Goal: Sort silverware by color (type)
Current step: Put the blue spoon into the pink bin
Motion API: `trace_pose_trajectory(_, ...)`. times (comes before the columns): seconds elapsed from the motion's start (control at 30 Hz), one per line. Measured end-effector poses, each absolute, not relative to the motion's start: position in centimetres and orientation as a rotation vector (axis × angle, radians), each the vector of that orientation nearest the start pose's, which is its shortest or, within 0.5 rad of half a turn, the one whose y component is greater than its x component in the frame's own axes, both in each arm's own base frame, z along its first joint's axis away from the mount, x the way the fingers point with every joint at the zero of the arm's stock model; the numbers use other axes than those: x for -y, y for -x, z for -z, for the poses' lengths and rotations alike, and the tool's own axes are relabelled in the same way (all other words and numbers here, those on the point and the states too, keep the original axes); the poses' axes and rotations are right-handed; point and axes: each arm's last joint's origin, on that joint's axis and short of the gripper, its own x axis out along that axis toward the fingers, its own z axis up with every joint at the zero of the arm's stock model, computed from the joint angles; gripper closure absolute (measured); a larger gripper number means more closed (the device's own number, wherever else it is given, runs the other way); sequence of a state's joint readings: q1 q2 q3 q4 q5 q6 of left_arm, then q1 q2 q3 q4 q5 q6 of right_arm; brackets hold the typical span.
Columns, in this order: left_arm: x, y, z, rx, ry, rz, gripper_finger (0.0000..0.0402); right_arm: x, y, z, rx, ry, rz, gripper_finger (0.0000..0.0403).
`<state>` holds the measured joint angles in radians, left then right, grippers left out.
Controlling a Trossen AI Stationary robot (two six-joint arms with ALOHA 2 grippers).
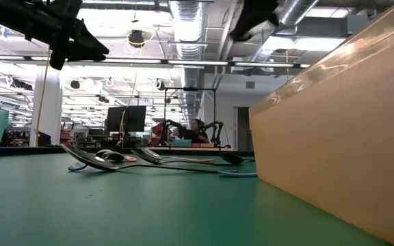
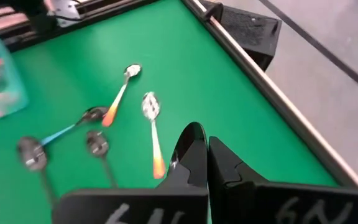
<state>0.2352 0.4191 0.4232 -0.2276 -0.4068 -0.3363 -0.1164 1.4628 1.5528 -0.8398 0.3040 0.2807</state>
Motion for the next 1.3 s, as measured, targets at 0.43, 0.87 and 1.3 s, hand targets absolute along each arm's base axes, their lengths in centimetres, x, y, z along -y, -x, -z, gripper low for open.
trace_pose_trajectory(0.43,-3.8,-11.0,-25.1,-0.111,0.319,-0.673,0.0296,-5.8,-22.0,-39.4,-0.696,-0.303,0.674,0.0398)
trace_pose_trajectory(0.87,-3.9,-11.2,-25.0,-0.121,0.318,-0.702,0.0296,-13.2,-20.1,-35.5,-0.854,-0.482,0.797,0.0398)
trace_pose_trajectory(1.3,-4.1,-11.9,-24.9,-0.123,0.322,-0.714,0.0296,-17.5,-16.1,-30.5,-1.045,-0.701,0.945,0.0399)
